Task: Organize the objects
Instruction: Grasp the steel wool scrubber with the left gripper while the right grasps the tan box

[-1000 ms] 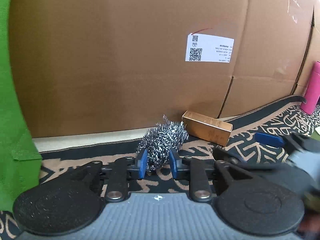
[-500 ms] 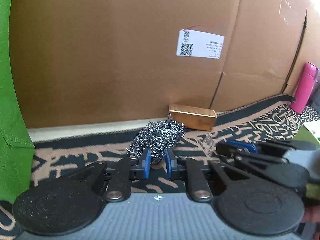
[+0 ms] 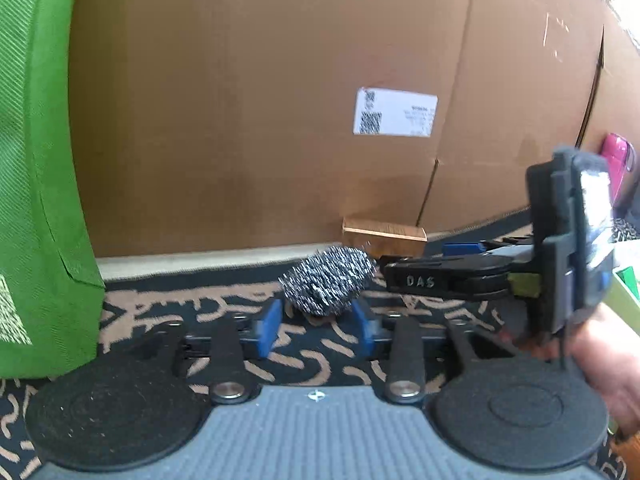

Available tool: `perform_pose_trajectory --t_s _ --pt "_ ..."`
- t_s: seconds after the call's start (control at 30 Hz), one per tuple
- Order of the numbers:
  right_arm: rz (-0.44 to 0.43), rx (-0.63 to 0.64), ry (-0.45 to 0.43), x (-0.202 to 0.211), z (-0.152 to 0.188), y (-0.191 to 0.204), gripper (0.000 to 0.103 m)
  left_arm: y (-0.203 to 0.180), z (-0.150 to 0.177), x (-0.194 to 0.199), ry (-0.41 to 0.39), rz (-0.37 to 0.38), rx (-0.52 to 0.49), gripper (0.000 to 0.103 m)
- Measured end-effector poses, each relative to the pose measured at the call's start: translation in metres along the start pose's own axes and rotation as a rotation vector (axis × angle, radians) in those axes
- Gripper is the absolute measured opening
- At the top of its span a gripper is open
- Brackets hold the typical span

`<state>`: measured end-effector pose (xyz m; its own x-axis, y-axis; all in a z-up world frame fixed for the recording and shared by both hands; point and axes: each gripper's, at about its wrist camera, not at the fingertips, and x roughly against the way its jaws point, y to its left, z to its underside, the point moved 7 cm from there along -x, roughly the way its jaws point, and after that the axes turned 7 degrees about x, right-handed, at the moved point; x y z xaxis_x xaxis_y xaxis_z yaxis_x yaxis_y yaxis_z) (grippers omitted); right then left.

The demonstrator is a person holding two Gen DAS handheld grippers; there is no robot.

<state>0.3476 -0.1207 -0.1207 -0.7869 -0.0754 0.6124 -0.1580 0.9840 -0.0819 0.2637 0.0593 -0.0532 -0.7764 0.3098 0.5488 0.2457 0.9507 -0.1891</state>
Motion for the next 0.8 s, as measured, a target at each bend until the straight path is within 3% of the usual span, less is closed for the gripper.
perform_pose_trajectory --t_s 0.13,0.2,0.4,0.47,0.63,0.7,0.8 --pt "-0.038 0.040 -0.002 -0.013 -0.007 0.002 0.078 0.002 -0.008 -0.005 -0.010 0.009 0.016 0.048" --pt "-0.084 0.010 -0.004 -0.013 -0.007 0.000 0.051 0.002 -0.010 -0.007 -0.015 0.018 0.016 0.048" --pt "-0.070 0.005 -0.024 0.025 0.017 0.003 0.025 -0.006 -0.013 -0.022 -0.012 0.017 -0.042 0.055" --pt "-0.067 0.005 -0.031 0.045 0.032 0.004 0.023 -0.010 -0.014 -0.034 -0.001 0.007 -0.066 0.059" --pt "-0.080 -0.001 -0.038 0.086 0.063 0.002 0.023 -0.019 -0.015 -0.063 0.045 -0.002 -0.086 0.059" --pt "-0.093 0.007 -0.040 0.103 0.070 0.008 0.023 -0.022 -0.010 -0.066 0.062 0.006 -0.096 0.049" --pt "-0.117 0.026 -0.042 0.123 0.077 0.015 0.023 -0.025 -0.002 -0.056 0.067 0.011 -0.112 0.043"
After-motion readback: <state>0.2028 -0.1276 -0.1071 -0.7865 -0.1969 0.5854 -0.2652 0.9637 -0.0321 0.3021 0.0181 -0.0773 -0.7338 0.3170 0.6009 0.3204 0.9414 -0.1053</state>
